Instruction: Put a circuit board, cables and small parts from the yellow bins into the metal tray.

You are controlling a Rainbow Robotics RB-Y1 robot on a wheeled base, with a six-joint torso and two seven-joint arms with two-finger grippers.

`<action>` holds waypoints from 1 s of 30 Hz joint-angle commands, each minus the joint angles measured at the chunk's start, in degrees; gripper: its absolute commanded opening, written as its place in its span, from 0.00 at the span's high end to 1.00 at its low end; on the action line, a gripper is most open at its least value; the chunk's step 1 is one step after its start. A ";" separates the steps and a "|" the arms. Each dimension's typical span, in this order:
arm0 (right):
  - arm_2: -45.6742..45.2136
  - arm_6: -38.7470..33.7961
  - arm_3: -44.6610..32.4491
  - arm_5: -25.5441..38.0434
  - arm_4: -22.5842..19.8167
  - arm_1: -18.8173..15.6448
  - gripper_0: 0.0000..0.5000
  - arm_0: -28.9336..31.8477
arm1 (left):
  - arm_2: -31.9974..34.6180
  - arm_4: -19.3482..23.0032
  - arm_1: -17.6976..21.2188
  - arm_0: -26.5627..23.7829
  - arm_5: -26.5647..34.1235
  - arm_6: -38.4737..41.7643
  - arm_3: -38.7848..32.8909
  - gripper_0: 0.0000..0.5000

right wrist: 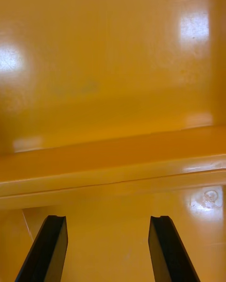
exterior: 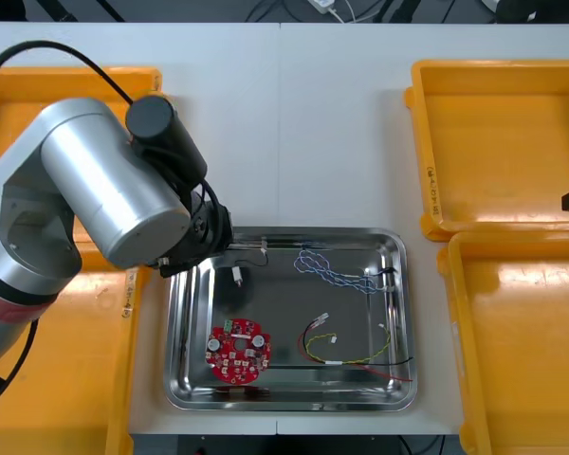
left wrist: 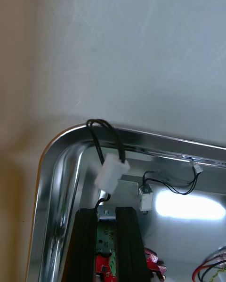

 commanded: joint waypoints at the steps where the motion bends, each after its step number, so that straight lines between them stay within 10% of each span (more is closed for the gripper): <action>1: -2.21 -0.62 -1.56 -0.70 -0.49 -3.27 0.00 0.51 | -2.59 -2.89 -1.95 1.83 -1.85 -2.09 -2.04 1.00; 15: -2.13 1.40 -1.91 -0.61 -2.87 -3.19 0.00 0.51 | -4.87 -5.35 -2.22 3.23 -3.96 -3.14 -2.04 0.99; 16: -2.21 1.58 -2.00 -0.61 -2.95 -3.19 0.00 0.51 | -4.87 -5.27 -2.22 3.23 -3.96 -3.14 -2.04 0.94; 18: -2.21 2.20 -2.26 -0.35 -3.04 -3.27 0.00 0.51 | -4.87 -5.35 -2.13 3.23 -3.96 -3.23 -2.04 0.00; 30: -2.13 5.36 -3.41 -0.08 -1.99 -3.19 0.00 1.13 | -4.96 -5.09 -1.60 3.23 -4.22 -3.14 -2.04 0.00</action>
